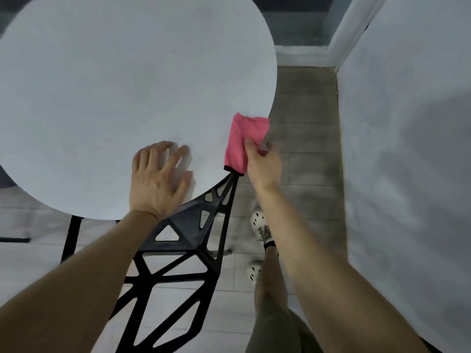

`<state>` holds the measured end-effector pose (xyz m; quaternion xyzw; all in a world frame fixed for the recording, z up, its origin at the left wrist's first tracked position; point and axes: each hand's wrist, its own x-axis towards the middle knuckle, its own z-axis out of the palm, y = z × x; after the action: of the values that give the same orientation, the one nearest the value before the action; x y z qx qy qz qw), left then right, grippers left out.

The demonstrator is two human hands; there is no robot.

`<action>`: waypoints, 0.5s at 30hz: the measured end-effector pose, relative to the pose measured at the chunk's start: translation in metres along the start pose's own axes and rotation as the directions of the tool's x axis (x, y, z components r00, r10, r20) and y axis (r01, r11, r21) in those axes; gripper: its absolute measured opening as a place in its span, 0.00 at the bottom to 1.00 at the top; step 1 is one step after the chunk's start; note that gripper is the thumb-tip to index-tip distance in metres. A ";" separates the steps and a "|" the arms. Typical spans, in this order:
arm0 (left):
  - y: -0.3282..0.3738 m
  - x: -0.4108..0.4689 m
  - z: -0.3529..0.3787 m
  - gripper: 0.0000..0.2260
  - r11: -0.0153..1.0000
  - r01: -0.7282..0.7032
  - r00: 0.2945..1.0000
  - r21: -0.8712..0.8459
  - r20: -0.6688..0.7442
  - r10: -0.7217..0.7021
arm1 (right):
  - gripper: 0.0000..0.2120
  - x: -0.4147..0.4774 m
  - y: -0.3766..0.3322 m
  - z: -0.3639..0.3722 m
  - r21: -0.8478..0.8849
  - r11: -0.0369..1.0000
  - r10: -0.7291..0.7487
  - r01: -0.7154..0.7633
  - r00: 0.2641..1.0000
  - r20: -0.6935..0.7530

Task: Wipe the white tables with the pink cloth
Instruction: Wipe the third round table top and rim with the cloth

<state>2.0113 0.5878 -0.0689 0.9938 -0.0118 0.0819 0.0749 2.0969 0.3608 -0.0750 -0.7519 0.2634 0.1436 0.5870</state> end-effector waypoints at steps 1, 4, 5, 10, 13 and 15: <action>0.000 0.000 0.000 0.22 1.000 -0.003 1.000 0.001 0.000 0.003 | 0.24 0.004 0.003 -0.005 -0.065 0.998 0.003 -0.002 1.000 0.007; -0.002 0.002 -0.001 0.22 1.000 -0.008 1.000 -0.003 0.015 0.008 | 0.18 0.001 0.010 -0.032 -0.263 0.963 -0.060 0.062 0.998 0.018; -0.003 0.002 -0.001 0.23 1.000 -0.013 1.000 -0.003 0.014 0.013 | 0.16 -0.002 0.014 -0.043 -0.290 0.955 -0.079 0.067 0.996 -0.029; -0.002 0.001 0.002 0.22 0.999 -0.009 1.000 -0.037 -0.027 0.008 | 0.13 -0.005 0.009 -0.068 -0.235 0.970 -0.140 0.063 0.935 -0.327; -0.001 0.001 0.002 0.22 0.999 -0.004 1.000 -0.043 -0.023 0.003 | 0.26 -0.029 -0.004 -0.026 -0.214 0.967 -0.177 0.138 0.969 -0.175; 0.000 0.002 0.001 0.23 0.999 0.002 1.000 -0.047 -0.015 -0.003 | 0.32 -0.051 -0.001 0.005 -0.147 0.964 -0.228 0.223 0.973 -0.022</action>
<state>2.0133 0.5880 -0.0698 0.9911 -0.0120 0.0889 0.0983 2.0564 0.3773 -0.0485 -0.8199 0.1765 0.0799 0.5387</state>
